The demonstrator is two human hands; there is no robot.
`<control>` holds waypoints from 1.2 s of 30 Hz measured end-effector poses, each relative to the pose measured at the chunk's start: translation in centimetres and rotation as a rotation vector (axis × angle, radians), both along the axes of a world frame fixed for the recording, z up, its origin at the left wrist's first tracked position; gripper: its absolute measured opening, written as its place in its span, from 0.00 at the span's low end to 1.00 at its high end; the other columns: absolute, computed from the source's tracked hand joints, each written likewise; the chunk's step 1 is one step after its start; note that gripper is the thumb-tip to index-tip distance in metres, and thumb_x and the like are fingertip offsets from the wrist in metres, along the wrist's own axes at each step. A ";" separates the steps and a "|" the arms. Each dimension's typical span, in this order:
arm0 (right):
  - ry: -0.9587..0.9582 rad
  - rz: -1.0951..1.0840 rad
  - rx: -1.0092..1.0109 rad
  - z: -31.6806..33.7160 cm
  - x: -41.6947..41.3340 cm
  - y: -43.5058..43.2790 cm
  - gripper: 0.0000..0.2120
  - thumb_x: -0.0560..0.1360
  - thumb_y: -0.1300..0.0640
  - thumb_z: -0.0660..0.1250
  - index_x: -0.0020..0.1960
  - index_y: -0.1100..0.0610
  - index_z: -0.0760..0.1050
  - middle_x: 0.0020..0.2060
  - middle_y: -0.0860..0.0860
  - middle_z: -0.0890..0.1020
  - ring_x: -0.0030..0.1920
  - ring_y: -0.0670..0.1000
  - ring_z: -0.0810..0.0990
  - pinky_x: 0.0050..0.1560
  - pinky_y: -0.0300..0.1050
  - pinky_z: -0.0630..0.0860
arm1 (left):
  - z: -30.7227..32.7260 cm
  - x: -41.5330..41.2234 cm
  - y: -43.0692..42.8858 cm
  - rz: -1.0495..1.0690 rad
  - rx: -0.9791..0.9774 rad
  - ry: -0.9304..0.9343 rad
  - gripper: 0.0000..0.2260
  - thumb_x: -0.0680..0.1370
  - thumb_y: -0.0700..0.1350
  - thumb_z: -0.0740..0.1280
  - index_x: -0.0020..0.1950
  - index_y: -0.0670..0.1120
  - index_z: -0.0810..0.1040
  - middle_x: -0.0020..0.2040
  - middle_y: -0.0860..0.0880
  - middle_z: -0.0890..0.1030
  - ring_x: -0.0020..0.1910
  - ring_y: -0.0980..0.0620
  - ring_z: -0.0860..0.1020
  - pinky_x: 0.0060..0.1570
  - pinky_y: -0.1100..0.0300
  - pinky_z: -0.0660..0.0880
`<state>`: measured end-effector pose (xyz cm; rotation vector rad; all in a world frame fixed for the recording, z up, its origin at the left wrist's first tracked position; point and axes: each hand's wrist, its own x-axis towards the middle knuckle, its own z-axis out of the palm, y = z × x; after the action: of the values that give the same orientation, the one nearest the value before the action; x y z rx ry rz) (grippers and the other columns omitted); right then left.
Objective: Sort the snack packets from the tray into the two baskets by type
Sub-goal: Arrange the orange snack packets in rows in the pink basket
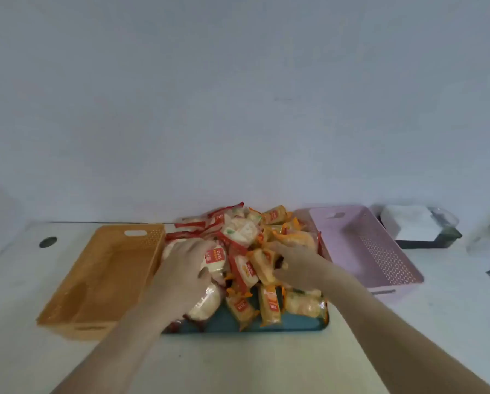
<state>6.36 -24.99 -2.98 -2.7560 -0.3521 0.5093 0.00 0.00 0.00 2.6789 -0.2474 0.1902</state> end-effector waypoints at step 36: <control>-0.556 -0.433 0.827 -11.8 -6.1 0.3 0.37 0.72 0.56 0.69 0.76 0.49 0.57 0.67 0.55 0.66 0.65 0.53 0.71 0.64 0.39 0.65 | -13.7 -2.1 -10.9 -0.022 0.110 0.005 0.42 0.68 0.67 0.65 0.77 0.59 0.51 0.73 0.53 0.61 0.69 0.46 0.60 0.65 0.52 0.65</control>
<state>0.24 -24.71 -14.83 -2.0037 -0.0447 -0.4404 -2.06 -10.93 -13.73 2.7842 -0.2935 0.1679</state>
